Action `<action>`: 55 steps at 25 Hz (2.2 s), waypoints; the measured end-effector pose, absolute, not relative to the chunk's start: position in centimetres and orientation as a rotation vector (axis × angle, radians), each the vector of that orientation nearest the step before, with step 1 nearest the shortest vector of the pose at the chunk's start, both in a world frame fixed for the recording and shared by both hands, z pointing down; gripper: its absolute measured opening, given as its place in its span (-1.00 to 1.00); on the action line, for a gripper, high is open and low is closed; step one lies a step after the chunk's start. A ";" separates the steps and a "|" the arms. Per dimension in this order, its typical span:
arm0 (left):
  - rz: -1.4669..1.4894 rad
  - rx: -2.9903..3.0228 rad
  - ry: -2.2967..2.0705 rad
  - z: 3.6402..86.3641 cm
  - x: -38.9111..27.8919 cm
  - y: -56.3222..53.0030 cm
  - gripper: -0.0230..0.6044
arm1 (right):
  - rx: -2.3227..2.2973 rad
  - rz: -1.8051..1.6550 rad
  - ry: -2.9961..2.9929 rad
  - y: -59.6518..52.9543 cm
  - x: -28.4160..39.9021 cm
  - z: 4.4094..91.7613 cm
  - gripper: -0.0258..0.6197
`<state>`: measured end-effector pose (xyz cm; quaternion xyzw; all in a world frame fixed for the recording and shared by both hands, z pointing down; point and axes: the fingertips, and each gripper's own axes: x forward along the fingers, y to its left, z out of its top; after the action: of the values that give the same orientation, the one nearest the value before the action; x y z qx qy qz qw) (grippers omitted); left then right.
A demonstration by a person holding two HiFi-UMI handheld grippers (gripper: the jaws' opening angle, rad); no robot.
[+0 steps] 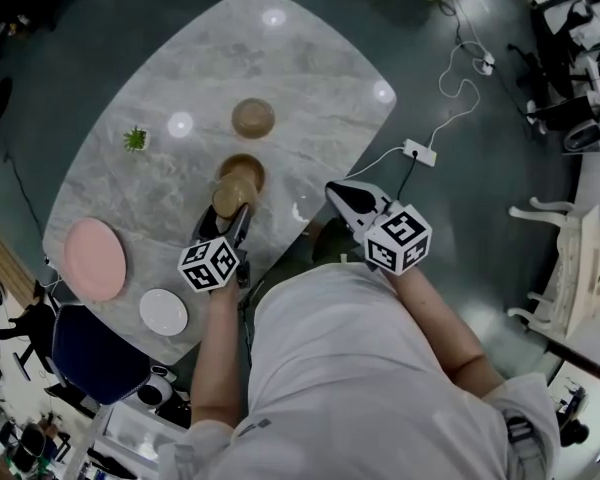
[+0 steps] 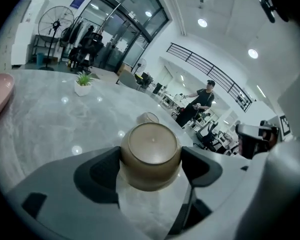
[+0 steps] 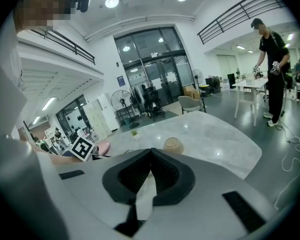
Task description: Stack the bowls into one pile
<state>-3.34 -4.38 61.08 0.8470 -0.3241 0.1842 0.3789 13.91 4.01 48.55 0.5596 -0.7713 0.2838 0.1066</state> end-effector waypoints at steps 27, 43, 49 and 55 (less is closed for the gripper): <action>-0.102 1.559 -0.707 62.6 2.4 -6.3 0.27 | 1.538 0.886 -2.282 0.2 18.1 50.0 -0.90; -0.321 1.375 -0.708 62.7 0.4 -8.3 0.27 | 1.478 0.889 -2.283 -1.3 16.9 50.4 -0.90; -0.295 1.394 -0.739 62.5 -1.3 -8.3 0.27 | 1.458 0.884 -2.296 -1.7 15.8 50.2 -0.90; -0.280 1.422 -0.749 62.1 -2.4 -7.8 0.27 | 1.421 0.877 -2.319 -2.0 14.7 50.2 -0.90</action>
<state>-2.44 -7.82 62.07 0.6349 -0.3342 -0.1252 0.6853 14.67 -2.03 50.23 0.4923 -0.8033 0.3038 0.1414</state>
